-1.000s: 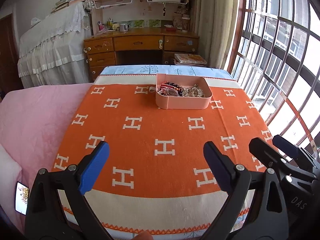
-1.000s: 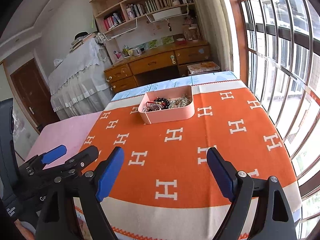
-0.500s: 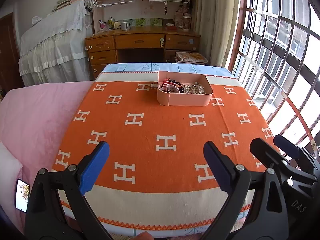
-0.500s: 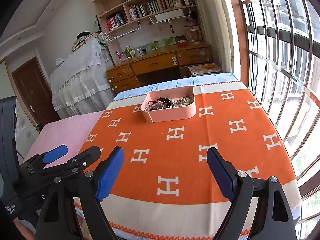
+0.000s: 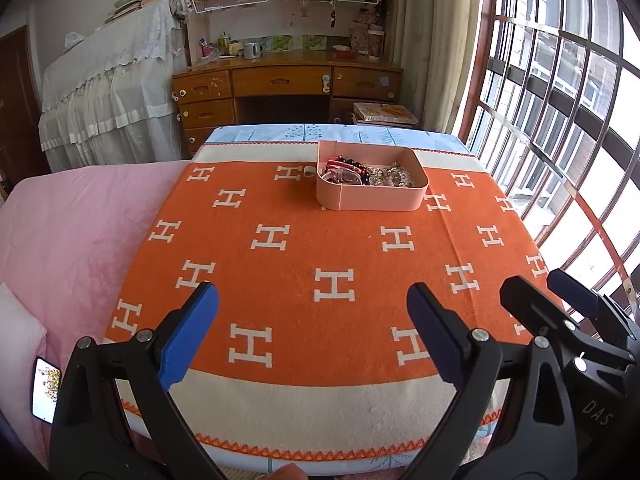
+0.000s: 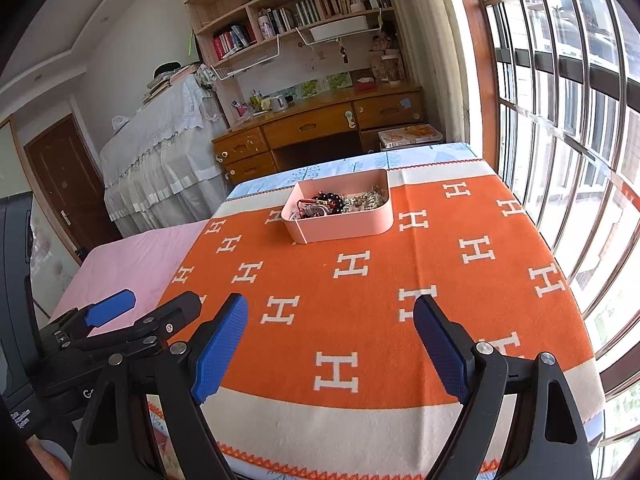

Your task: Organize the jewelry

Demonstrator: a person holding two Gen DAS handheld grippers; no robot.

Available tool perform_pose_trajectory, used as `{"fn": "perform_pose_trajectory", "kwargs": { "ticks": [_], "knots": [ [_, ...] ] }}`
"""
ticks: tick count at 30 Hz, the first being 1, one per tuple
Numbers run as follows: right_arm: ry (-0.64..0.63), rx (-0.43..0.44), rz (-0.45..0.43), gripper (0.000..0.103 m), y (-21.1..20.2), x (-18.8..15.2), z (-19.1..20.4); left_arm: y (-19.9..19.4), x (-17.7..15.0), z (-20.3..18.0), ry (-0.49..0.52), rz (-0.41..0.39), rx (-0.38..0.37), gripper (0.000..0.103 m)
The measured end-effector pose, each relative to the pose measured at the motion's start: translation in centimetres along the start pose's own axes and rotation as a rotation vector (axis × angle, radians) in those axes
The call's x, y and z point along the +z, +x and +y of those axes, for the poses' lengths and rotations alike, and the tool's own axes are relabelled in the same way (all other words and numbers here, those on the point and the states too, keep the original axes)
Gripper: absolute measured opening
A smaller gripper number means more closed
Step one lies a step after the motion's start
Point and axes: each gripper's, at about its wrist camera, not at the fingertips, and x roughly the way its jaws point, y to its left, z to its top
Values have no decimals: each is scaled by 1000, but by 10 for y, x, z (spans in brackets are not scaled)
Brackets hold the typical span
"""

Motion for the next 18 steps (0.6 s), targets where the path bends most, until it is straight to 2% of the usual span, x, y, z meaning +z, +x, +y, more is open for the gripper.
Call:
{"fn": "perform_pose_trajectory", "kwargs": {
  "ticks": [18],
  "knots": [
    [1,1,5,86,2,-1,2,-1,-1,2,0,5,0,94]
  ]
}}
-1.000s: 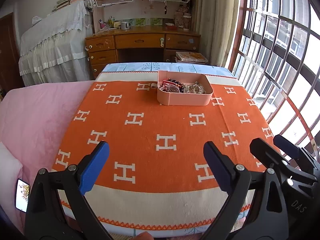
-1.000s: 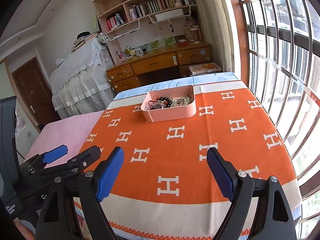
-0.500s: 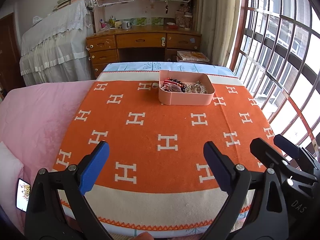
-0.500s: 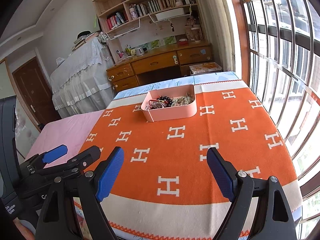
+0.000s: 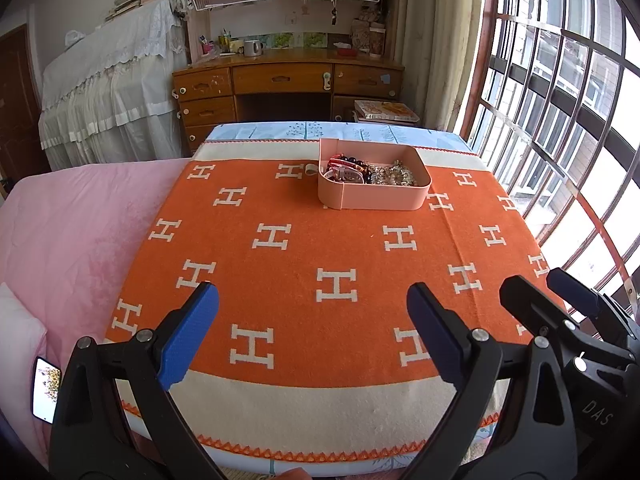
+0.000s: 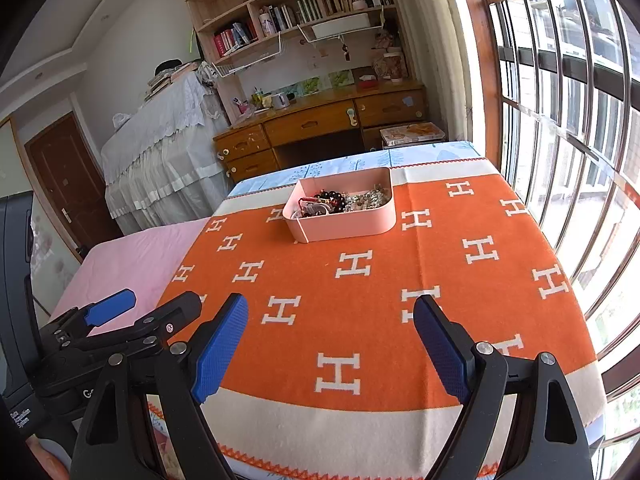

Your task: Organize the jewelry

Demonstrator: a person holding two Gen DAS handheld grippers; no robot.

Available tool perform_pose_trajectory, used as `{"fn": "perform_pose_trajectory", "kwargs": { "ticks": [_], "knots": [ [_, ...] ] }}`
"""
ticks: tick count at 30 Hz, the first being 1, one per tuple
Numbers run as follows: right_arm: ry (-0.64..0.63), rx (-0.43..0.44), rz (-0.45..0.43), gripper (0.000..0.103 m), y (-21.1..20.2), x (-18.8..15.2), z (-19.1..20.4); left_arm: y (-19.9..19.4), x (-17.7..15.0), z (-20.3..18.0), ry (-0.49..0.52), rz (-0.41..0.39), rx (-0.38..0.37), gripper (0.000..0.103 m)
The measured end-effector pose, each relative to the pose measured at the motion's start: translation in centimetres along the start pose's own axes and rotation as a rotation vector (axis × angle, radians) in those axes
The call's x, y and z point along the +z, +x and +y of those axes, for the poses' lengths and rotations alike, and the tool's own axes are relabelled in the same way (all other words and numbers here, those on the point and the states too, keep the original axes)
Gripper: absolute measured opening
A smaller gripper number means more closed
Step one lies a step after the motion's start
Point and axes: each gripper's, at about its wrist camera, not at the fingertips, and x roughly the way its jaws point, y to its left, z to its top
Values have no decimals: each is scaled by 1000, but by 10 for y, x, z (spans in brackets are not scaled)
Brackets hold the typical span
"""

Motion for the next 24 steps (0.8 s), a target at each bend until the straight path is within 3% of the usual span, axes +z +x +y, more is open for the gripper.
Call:
{"fn": "perform_pose_trajectory", "kwargs": {
  "ticks": [24],
  "knots": [
    [1,-1,2,86,0,1,0,3,-3,6,-9,12,-11,94]
  ]
}}
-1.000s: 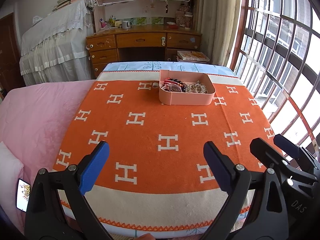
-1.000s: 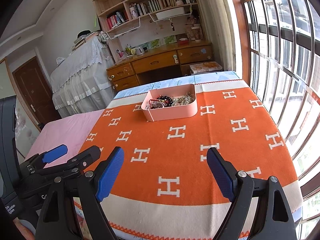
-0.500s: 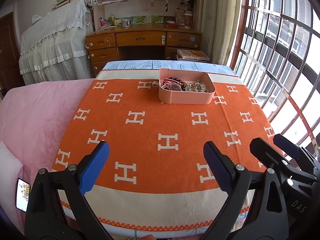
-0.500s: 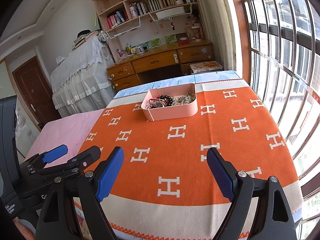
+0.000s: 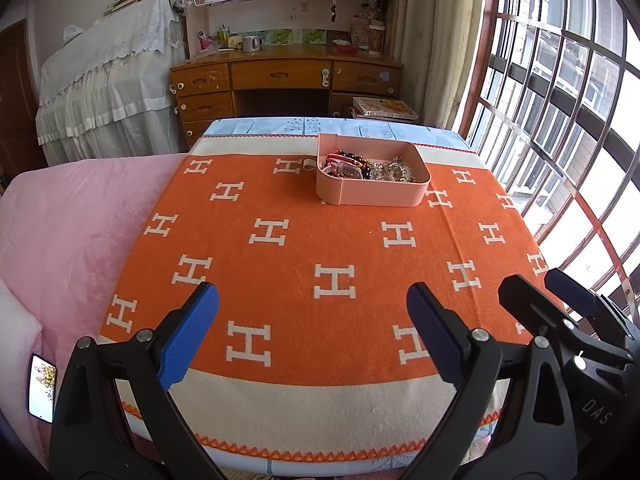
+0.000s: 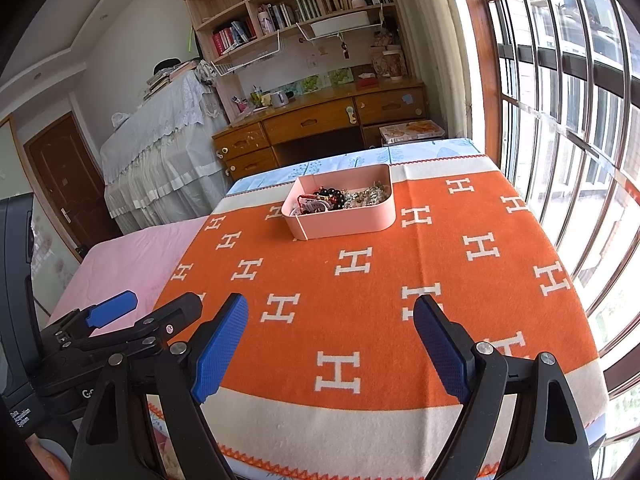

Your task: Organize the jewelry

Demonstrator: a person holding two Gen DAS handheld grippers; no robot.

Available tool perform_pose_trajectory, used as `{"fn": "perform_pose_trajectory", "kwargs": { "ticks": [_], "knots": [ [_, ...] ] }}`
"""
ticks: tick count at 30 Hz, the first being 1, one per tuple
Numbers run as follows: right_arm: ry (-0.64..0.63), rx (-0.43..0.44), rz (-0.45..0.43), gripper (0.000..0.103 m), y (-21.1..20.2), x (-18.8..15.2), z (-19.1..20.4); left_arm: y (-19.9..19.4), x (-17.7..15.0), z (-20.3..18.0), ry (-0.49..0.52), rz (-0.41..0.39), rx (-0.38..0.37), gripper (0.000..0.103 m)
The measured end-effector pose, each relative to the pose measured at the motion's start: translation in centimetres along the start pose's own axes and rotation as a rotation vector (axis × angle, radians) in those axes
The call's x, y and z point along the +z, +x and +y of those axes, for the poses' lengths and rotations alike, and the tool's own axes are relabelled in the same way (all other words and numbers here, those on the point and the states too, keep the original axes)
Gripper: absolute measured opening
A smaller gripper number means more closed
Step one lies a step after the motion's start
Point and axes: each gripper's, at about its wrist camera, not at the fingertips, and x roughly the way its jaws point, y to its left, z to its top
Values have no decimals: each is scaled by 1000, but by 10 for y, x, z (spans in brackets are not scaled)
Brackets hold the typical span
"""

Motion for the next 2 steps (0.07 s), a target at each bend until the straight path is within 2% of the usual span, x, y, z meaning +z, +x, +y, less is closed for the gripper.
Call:
{"fn": "perform_pose_trajectory", "kwargs": {
  "ticks": [2],
  "knots": [
    [-1,-1,1,86,1,0,0,2,0,1,-2,6,-3,94]
  ]
}}
